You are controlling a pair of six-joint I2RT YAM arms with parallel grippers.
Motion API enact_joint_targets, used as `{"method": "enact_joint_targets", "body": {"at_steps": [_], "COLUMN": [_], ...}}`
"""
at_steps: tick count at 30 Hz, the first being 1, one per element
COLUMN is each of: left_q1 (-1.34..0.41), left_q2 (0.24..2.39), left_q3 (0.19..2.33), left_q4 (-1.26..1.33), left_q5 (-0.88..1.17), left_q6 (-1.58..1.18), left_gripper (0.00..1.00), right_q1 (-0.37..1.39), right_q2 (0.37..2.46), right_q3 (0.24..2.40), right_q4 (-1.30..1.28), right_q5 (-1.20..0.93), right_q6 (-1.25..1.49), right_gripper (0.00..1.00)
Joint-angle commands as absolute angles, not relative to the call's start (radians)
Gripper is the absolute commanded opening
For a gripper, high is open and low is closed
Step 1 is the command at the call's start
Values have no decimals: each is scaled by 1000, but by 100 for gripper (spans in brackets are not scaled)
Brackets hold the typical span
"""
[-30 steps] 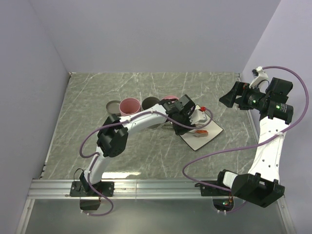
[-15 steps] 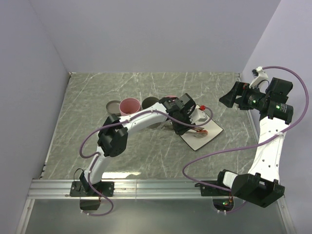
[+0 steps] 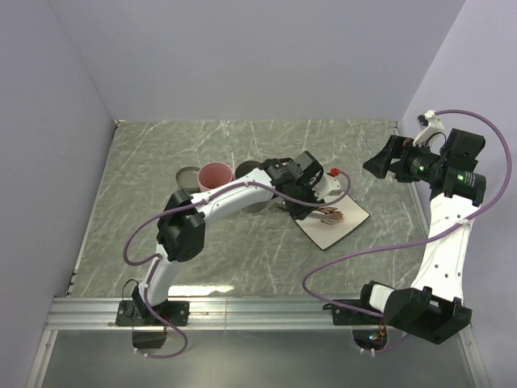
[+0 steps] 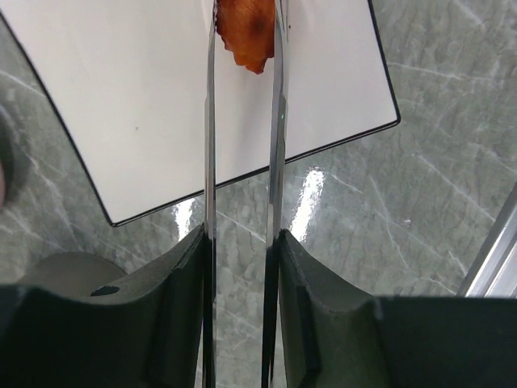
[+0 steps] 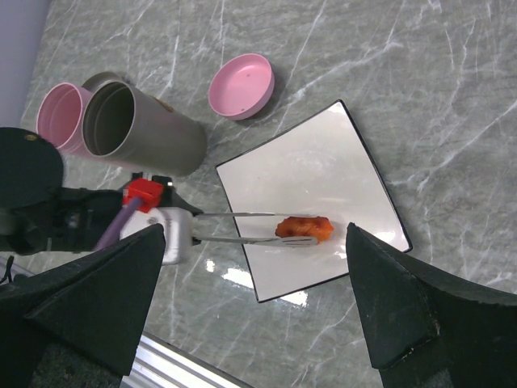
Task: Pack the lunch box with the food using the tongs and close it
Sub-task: Pick up the fake food from the plate.
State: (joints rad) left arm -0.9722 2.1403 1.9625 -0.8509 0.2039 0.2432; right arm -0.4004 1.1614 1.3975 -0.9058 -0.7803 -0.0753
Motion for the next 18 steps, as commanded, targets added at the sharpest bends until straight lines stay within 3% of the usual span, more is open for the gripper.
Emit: {"method": "enact_joint_targets", "body": {"at_steps": [1, 18], "left_q1": [-971, -888], "left_q2": [2030, 1875], "left_q3": [1974, 2039], "left_q4": [-818, -959], "left_q5": [195, 248], "left_q6": [216, 204], "left_gripper": [25, 22], "right_q1": [-410, -410], "right_q2": [1143, 1152], "right_q3": [1407, 1424], "right_q4": [-887, -902], "right_q5": [-799, -807], "right_q6": [-80, -84], "right_gripper": [100, 100]}}
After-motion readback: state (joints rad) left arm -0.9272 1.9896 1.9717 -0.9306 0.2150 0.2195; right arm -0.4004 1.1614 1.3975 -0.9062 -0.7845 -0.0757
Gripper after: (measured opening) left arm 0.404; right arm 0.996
